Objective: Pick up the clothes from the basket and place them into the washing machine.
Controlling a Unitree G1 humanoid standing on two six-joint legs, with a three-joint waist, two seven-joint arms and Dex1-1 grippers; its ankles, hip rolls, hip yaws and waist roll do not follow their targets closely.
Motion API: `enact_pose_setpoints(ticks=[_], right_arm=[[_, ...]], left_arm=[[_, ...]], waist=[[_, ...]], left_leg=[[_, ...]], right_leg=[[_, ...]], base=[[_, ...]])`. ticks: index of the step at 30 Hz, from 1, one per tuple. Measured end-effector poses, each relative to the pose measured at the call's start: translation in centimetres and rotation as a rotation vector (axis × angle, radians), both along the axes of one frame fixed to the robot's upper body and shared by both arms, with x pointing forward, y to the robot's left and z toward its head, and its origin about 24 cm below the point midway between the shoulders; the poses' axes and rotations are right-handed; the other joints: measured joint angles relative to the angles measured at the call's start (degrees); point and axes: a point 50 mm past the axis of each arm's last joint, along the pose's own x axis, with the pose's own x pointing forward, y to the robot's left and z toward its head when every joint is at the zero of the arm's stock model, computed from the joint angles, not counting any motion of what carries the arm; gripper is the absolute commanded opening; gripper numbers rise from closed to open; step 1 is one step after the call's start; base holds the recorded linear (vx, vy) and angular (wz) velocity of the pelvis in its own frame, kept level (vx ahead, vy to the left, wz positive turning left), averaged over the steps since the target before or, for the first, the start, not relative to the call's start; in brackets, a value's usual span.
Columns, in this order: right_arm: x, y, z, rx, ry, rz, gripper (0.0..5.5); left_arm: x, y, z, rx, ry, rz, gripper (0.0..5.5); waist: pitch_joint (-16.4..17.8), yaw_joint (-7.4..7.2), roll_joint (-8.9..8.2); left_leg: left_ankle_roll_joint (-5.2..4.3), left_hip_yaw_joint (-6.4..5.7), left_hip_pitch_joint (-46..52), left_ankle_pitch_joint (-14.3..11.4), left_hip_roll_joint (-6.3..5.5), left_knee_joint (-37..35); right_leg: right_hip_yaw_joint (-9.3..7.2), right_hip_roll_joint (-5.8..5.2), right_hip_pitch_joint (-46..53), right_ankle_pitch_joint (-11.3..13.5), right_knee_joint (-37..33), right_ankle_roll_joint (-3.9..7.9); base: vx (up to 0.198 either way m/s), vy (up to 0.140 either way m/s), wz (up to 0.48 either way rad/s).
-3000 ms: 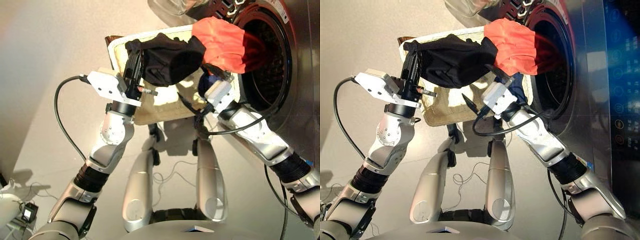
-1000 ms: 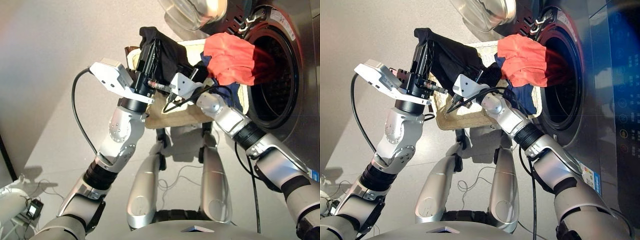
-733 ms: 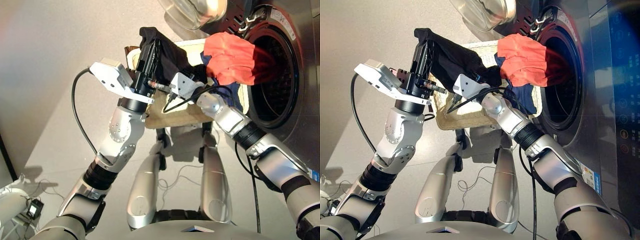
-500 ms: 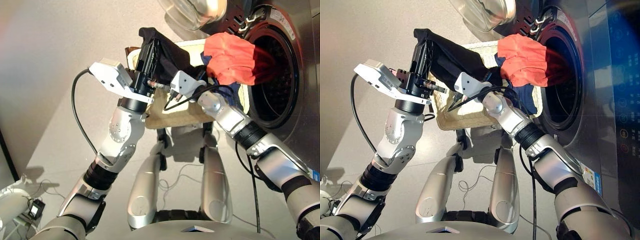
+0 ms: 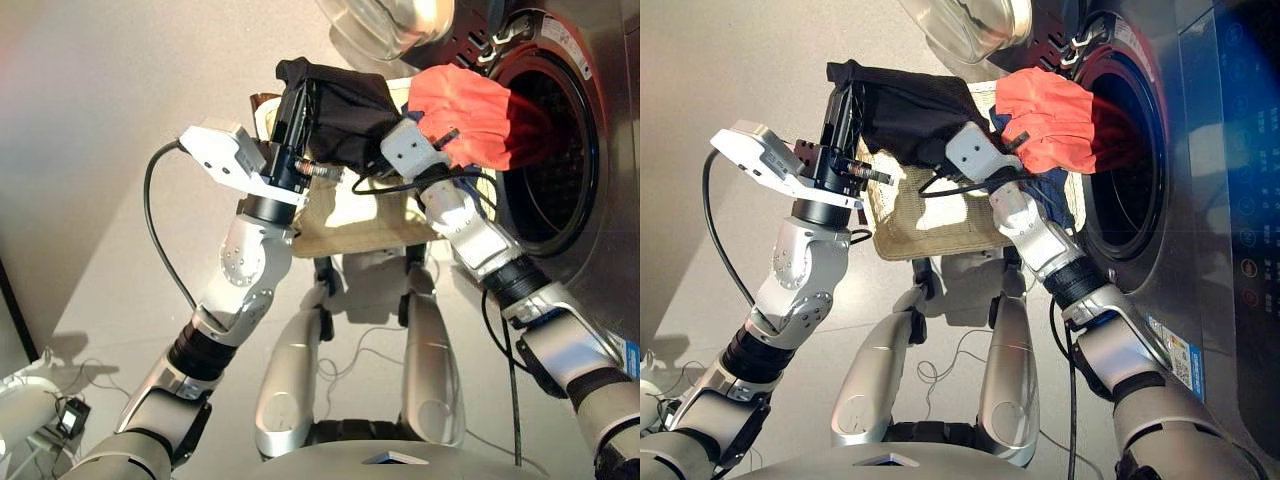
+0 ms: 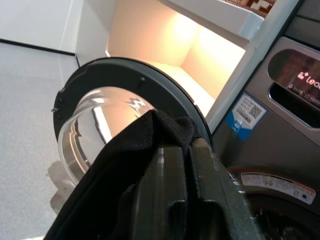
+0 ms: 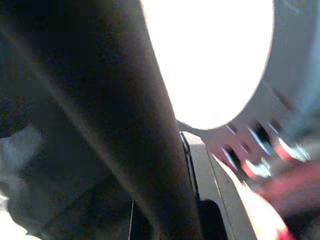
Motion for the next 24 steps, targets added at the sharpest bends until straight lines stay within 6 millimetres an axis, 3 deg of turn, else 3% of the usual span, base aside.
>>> enact_pose_setpoints(ticks=[1,2,3,8,15,20,24], right_arm=[[-0.2,-0.9,-0.5,0.050,-0.003,-0.044,0.00],[-0.4,-2.0,-1.2,0.099,0.010,-0.096,0.00],[-0.7,-2.9,-1.8,0.120,0.022,-0.135,0.00],[-1.9,-6.8,-5.1,0.284,0.093,-0.331,0.00],[-1.7,-7.6,-4.9,0.787,0.031,-0.348,0.00],[-1.4,-8.9,-4.9,1.137,-0.025,-0.338,0.00],[-1.4,-9.7,-4.9,1.183,-0.048,-0.389,0.00]], left_arm=[[-0.1,0.0,0.0,0.001,-0.004,-0.002,3.90],[-0.1,0.0,0.1,0.000,-0.010,-0.001,4.92],[-0.1,0.1,0.1,-0.002,-0.014,0.000,5.50],[-0.1,0.2,0.1,0.003,-0.017,0.002,5.50],[-0.2,-0.1,0.0,-0.001,-0.015,-0.012,5.50],[-0.2,0.1,-0.3,-0.021,-0.001,-0.021,5.50],[-0.2,0.1,-0.3,-0.024,0.004,-0.025,5.50]], waist=[[0.0,0.08,0.01],[0.0,0.00,0.01],[0.0,-0.06,0.01],[0.0,-0.24,0.01],[0.0,-1.41,-0.01],[0.0,-1.37,-0.02],[0.0,-1.32,-0.04]], left_leg=[[0.00,-0.15,0.0,0.0,0.00,0.1],[0.00,-0.25,0.0,0.0,-0.02,0.1],[0.00,-0.33,-0.1,0.0,-0.07,0.2],[0.01,-0.82,-0.2,0.0,-0.13,0.7],[0.06,-1.31,-0.7,0.0,-0.17,1.3],[0.06,-1.97,-1.1,0.0,-0.27,1.8],[0.09,-2.37,-1.5,0.0,-0.38,2.0]], right_leg=[[-0.10,-0.02,0.1,0.0,0.0,0.01],[-0.23,-0.07,0.1,0.0,0.0,0.02],[-0.31,-0.13,0.2,0.0,0.1,0.03],[-0.82,-0.33,0.6,-0.1,0.1,0.07],[-1.17,-0.44,0.6,-0.3,0.1,0.38],[-1.52,-0.45,0.7,-0.3,0.2,0.37],[-1.87,-0.49,0.7,-0.2,0.2,0.30]], base=[[0.000,0.000,0.000],[0.000,0.000,0.000],[0.000,0.000,0.000],[0.000,0.000,0.000],[0.000,0.000,0.000],[0.000,0.000,0.000],[0.000,0.000,0.000]])
